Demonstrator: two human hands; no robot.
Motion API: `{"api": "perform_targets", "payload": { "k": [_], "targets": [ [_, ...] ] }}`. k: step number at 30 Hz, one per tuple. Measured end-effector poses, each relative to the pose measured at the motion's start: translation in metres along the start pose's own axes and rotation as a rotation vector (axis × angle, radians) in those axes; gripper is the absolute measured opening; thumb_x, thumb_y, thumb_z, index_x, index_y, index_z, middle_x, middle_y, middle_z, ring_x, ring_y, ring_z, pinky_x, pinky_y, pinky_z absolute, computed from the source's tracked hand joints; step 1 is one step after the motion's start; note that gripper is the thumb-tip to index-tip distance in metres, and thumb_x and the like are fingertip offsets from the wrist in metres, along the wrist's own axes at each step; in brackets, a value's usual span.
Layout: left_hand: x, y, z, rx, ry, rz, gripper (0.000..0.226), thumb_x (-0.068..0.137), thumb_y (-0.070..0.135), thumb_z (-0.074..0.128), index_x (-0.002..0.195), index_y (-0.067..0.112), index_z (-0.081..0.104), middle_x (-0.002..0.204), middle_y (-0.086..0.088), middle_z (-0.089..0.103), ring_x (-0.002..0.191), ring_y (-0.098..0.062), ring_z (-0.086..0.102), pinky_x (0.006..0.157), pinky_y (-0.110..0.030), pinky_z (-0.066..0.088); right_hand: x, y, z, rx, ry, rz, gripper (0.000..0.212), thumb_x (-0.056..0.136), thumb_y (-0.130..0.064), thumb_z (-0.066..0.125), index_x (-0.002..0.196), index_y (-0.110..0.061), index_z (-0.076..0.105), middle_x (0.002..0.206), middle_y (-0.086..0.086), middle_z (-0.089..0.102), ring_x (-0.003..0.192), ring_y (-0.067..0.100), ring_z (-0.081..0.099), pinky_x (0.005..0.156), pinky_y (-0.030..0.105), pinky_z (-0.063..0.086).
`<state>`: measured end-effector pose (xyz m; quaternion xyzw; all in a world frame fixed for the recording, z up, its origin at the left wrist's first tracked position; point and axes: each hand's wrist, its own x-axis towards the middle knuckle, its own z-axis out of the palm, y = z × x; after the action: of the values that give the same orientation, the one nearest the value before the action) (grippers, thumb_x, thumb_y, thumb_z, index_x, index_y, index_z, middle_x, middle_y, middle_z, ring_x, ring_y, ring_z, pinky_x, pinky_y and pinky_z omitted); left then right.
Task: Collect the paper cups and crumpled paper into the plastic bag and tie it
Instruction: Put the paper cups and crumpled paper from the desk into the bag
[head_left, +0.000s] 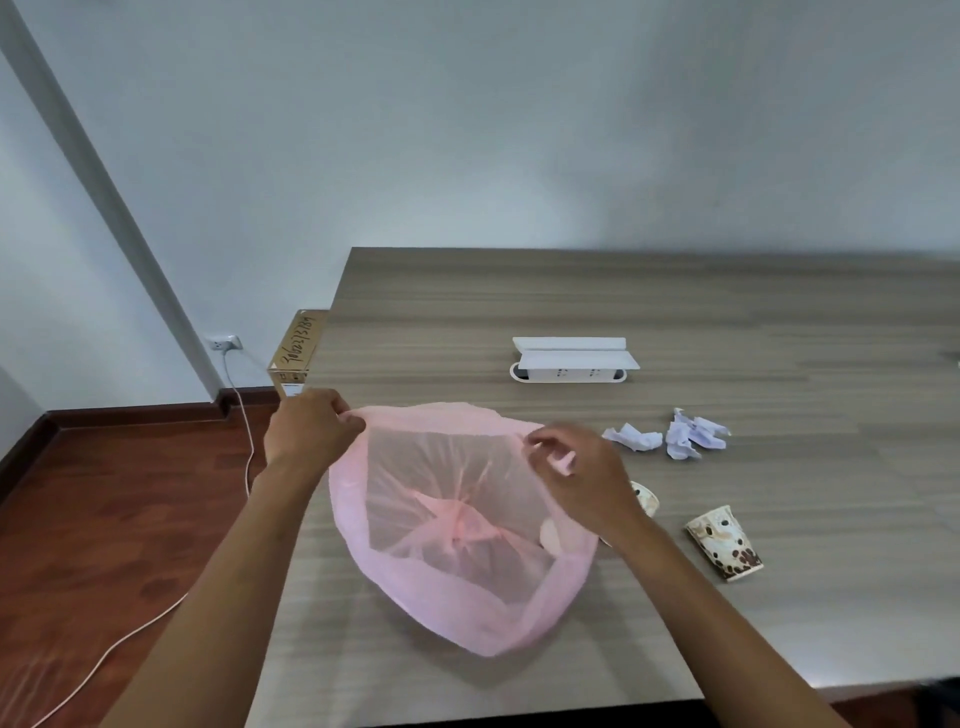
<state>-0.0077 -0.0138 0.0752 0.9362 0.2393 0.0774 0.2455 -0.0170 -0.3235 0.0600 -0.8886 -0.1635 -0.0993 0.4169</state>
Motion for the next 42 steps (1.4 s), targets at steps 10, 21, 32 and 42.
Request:
{"api": "perform_targets", "payload": {
  "k": [10, 21, 32, 42],
  "targets": [
    [-0.023, -0.008, -0.02, -0.047, 0.088, -0.032, 0.006, 0.078, 0.024, 0.067, 0.083, 0.026, 0.069, 0.088, -0.003, 0.068, 0.093, -0.031, 0.061, 0.082, -0.038, 0.053, -0.02, 0.112, -0.022, -0.351, -0.558, 0.445, 0.06, 0.072, -0.022, 0.078, 0.128, -0.021, 0.057, 0.108, -0.005, 0.06, 0.106, 0.017, 0.061, 0.085, 0.022, 0.044],
    [-0.083, 0.036, 0.01, -0.087, 0.161, -0.128, 0.013, 0.079, 0.023, 0.06, 0.089, 0.024, 0.069, 0.095, -0.001, 0.068, 0.091, -0.03, 0.06, 0.078, -0.035, 0.046, -0.028, 0.147, 0.028, -0.291, -0.7, 0.217, 0.039, 0.066, -0.054, 0.054, 0.096, -0.028, 0.056, 0.098, -0.003, 0.064, 0.095, 0.027, 0.063, 0.077, 0.036, 0.051],
    [-0.106, 0.064, 0.019, -0.068, 0.273, -0.34, 0.007, 0.081, 0.027, 0.058, 0.084, 0.026, 0.064, 0.083, 0.0, 0.066, 0.08, -0.027, 0.057, 0.068, -0.031, 0.041, 0.004, 0.119, -0.099, 0.342, -0.095, 0.42, 0.048, 0.068, -0.048, 0.082, 0.104, -0.028, 0.058, 0.09, -0.005, 0.072, 0.075, 0.014, 0.07, 0.067, 0.037, 0.058],
    [-0.128, 0.112, 0.035, -0.072, 0.221, -0.328, 0.004, 0.082, 0.027, 0.062, 0.084, 0.024, 0.064, 0.081, 0.007, 0.066, 0.083, -0.022, 0.059, 0.066, -0.029, 0.039, -0.024, 0.071, -0.033, 0.174, -0.549, 0.332, 0.064, 0.07, -0.054, 0.078, 0.12, -0.019, 0.059, 0.108, -0.007, 0.069, 0.091, 0.008, 0.065, 0.072, 0.017, 0.05]
  ]
}}
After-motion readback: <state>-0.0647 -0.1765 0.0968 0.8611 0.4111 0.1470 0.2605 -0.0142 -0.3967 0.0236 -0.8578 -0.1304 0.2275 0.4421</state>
